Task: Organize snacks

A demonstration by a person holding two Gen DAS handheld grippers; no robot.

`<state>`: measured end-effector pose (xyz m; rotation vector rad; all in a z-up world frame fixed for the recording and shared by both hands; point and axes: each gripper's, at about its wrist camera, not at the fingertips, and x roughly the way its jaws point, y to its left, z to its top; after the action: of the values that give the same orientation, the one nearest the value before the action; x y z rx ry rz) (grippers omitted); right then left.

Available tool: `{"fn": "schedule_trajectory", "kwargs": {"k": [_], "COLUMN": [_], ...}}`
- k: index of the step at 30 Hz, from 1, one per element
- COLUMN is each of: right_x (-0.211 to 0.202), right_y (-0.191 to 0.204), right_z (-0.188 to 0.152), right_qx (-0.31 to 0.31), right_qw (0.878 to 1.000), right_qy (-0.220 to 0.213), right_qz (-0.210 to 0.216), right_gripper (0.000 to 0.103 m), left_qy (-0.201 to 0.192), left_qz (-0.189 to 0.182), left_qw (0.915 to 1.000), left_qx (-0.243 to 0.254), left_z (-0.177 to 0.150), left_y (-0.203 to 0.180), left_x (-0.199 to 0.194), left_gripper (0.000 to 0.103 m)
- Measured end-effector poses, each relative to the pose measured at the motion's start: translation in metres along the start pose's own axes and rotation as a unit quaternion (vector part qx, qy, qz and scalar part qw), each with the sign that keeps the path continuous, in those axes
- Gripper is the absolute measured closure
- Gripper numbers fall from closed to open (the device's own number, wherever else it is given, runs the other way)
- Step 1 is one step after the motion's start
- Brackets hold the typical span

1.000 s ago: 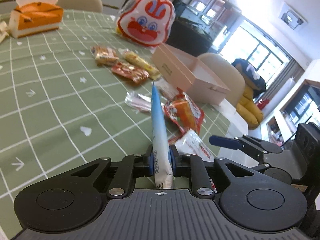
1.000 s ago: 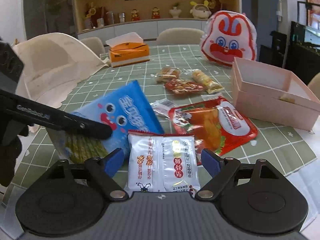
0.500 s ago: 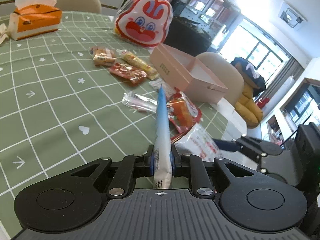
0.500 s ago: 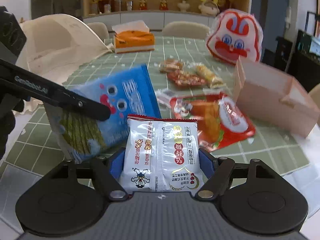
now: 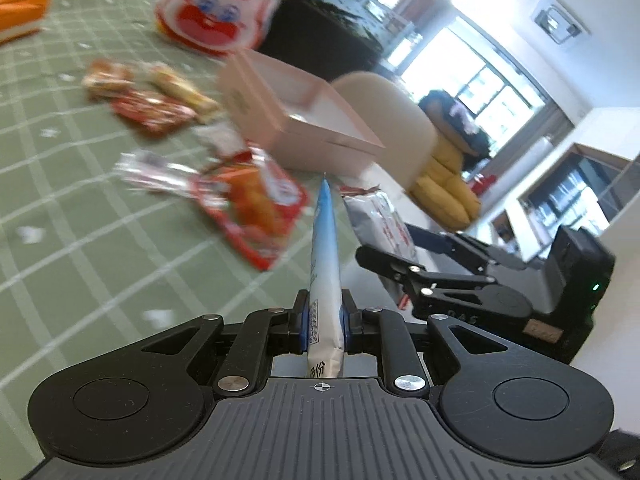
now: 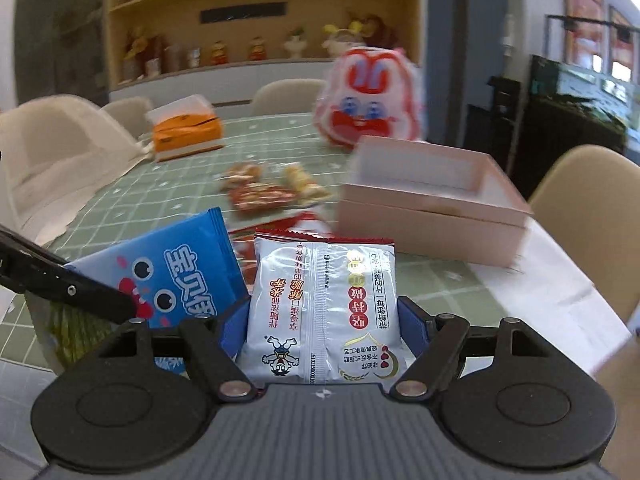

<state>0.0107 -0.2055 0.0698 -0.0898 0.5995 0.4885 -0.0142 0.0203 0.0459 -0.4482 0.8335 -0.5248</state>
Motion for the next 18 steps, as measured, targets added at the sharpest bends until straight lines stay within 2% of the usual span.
{"fn": "schedule_trajectory", "kwargs": {"k": [2,4,9,11,12,15,18], "right_x": [-0.008,-0.017,-0.030,-0.032,-0.032,-0.026,-0.013], "right_y": [-0.020,-0.040,-0.087,-0.104,-0.111,-0.129,-0.134], "right_z": [-0.004,-0.005,0.011,0.018,0.021,0.020,0.009], "right_qx": [0.014,0.030,0.051,0.054,0.058,0.074,0.086], "right_qw": [1.000,0.999,0.997,0.996,0.995,0.994,0.995], "right_qy": [-0.007,-0.015,-0.044,-0.054,-0.057,-0.050,-0.030], "right_qz": [-0.012,-0.023,-0.042,-0.055,-0.059,-0.059,-0.049], "right_gripper": [0.027,0.027,0.027,0.027,0.027,0.027,0.027], "left_qy": [0.004,-0.010,-0.109,-0.129,-0.122,-0.062,-0.003], "left_qz": [-0.015,-0.025,-0.025,-0.018,-0.019,-0.029,-0.014], "left_qw": [0.9999,0.9996,0.9936,0.9913,0.9922,0.9974,0.9965], "left_qx": [-0.005,-0.006,-0.018,-0.023,-0.021,0.022,0.083], "left_z": [0.014,0.036,0.106,0.129,0.137,0.145,0.127], "left_y": [-0.012,-0.024,-0.039,-0.038,-0.038,-0.045,-0.050], "left_x": [0.014,0.025,0.045,0.060,0.068,0.094,0.112], "left_gripper": [0.084,0.084,0.085,0.087,0.087,0.087,0.086]}}
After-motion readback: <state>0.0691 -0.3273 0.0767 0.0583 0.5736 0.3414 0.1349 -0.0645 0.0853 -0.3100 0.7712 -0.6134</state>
